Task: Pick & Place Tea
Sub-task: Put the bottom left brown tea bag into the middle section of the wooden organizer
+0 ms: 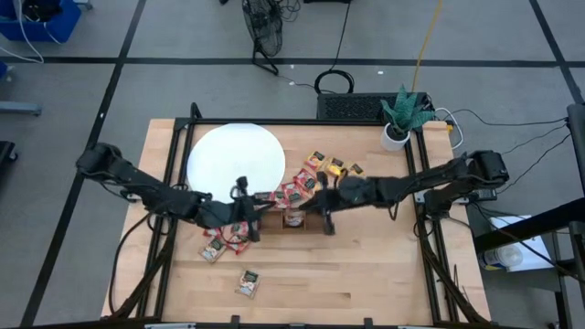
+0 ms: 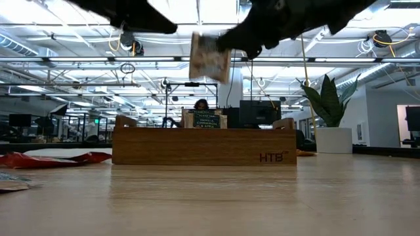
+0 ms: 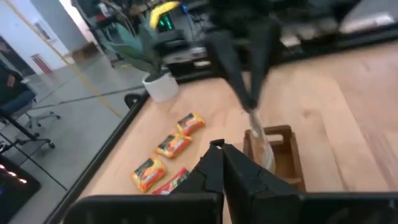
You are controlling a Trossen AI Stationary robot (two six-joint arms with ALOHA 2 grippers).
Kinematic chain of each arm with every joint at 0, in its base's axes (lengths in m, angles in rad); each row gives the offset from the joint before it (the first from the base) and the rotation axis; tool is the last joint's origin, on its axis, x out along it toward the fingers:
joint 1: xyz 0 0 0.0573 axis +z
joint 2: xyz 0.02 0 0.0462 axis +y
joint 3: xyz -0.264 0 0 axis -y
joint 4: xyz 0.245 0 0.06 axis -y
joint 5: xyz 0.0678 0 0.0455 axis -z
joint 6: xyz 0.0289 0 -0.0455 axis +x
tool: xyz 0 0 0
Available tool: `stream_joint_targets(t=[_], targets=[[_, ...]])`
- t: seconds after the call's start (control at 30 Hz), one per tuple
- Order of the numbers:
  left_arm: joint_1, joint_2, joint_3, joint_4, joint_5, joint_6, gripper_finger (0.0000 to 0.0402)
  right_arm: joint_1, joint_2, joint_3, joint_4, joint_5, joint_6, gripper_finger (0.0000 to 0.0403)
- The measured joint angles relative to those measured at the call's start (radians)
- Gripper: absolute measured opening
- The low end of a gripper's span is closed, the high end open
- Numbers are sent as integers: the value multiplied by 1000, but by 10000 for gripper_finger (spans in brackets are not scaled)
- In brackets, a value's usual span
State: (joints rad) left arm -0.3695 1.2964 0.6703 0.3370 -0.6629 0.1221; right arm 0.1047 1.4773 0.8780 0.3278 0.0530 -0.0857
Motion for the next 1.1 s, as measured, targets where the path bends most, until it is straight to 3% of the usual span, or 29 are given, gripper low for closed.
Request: stream_joint_targets(t=[0.13,0.37,0.73,0.9,1.1], targets=[[20,-19,-68,83,-1,-1,6,48,26,18,-41,103,-5,0],[44,-17,-76,86,8,-12,24,56,103,19,-27,103,26,0],[44,-16,-76,81,9,-22,3,56,253,18,64,101,47,0],[44,-16,-76,80,9,-23,21,56,286,18,75,104,48,0],[44,-16,-76,79,9,-27,30,60,293,18,84,211,45,0]])
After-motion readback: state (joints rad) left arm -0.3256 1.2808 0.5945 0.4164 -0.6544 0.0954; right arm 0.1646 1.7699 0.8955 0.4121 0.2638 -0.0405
